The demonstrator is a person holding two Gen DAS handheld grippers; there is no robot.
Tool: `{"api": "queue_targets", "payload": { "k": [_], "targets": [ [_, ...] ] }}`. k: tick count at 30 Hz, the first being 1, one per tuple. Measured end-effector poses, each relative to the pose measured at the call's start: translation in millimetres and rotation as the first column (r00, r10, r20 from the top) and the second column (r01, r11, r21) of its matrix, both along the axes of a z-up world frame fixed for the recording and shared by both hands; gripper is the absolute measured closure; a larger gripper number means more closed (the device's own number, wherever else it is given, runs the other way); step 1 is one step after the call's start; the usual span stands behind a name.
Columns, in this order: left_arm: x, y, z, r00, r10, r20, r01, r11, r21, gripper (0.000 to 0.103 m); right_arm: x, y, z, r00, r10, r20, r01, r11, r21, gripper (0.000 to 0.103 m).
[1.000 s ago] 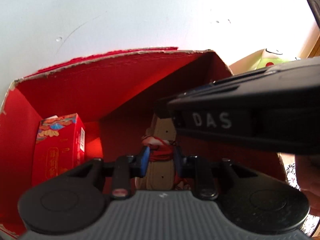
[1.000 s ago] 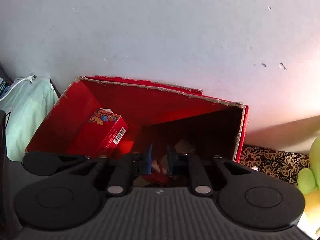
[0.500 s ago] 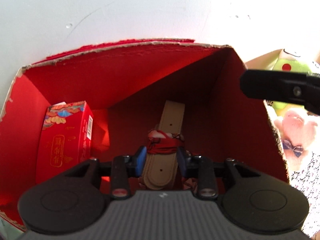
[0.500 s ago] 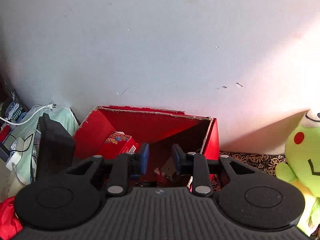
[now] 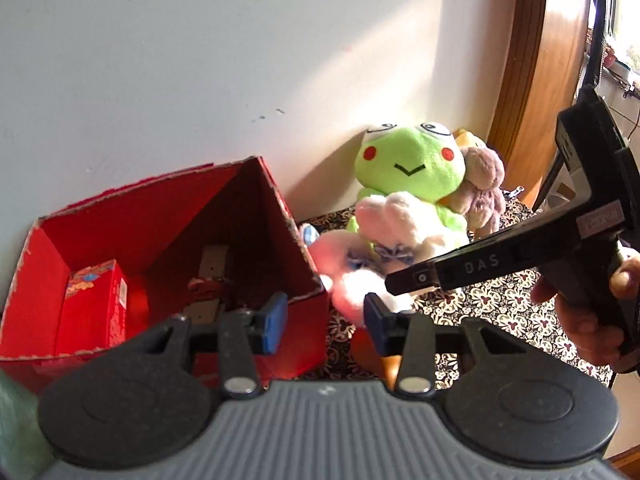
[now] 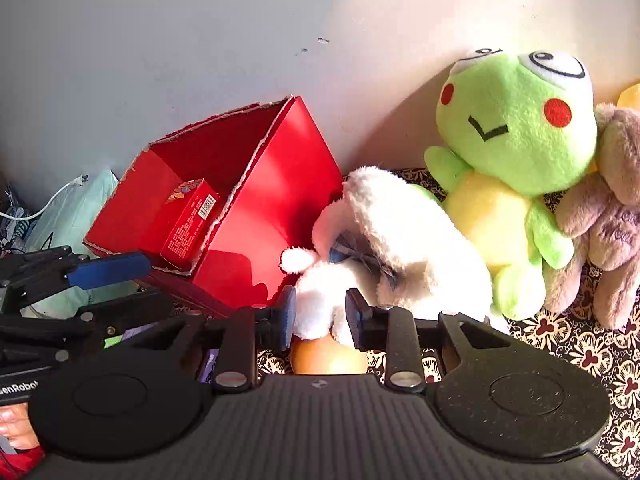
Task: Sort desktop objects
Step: 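Move the right gripper back toward the orange gourd-shaped toy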
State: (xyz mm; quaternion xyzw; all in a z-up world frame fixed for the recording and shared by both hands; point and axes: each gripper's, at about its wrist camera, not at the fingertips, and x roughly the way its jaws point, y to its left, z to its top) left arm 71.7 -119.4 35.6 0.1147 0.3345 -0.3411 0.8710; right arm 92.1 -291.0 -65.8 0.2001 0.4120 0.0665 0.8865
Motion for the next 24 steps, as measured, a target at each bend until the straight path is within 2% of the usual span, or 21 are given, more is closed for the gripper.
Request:
{"api": "queue_targets", "payload": {
  "k": [6,8,10,14,16,19,24],
  "targets": [
    [-7.2,-6.2,-35.7,0.992,0.072,-0.107,-0.07,0.997,0.023,0.057,-10.9,11.5,-8.7,1.0,-0.017,-0.01,0.017,0.999,0.05,0.071],
    [-11.8,-6.4,-39.2,0.989,0.121,-0.086,-0.117,0.992,0.05,0.053,-14.9,17.9,-6.6,1.0,-0.017,0.001,0.017,0.999,0.051,0.07],
    [-16.6,-5.2,-40.7,0.985,0.163,-0.061,-0.159,0.985,0.07,0.045,-19.1,24.4,-4.4,1.0,-0.02,0.007,0.02,0.999,0.045,0.07],
    [-19.3,5.5,-30.9,0.975,0.224,-0.014,-0.222,0.972,0.08,0.037,-15.2,39.3,-0.9,1.0,-0.015,0.008,0.014,1.0,0.025,0.07],
    [-18.6,12.5,-23.3,0.962,0.272,0.031,-0.274,0.957,0.099,0.034,-14.2,47.5,4.7,1.0,-0.009,0.017,0.008,1.0,0.022,0.07],
    [-16.9,24.2,-14.4,0.93,0.355,0.1,-0.365,0.923,0.119,0.029,-13.8,59.2,13.5,0.999,-0.02,0.035,0.02,1.0,0.004,0.067],
    [-11.5,42.0,-12.1,0.911,0.405,0.075,-0.411,0.907,0.09,0.028,-17.4,73.3,22.1,0.996,-0.065,0.054,0.067,0.997,-0.046,0.058]
  ]
}}
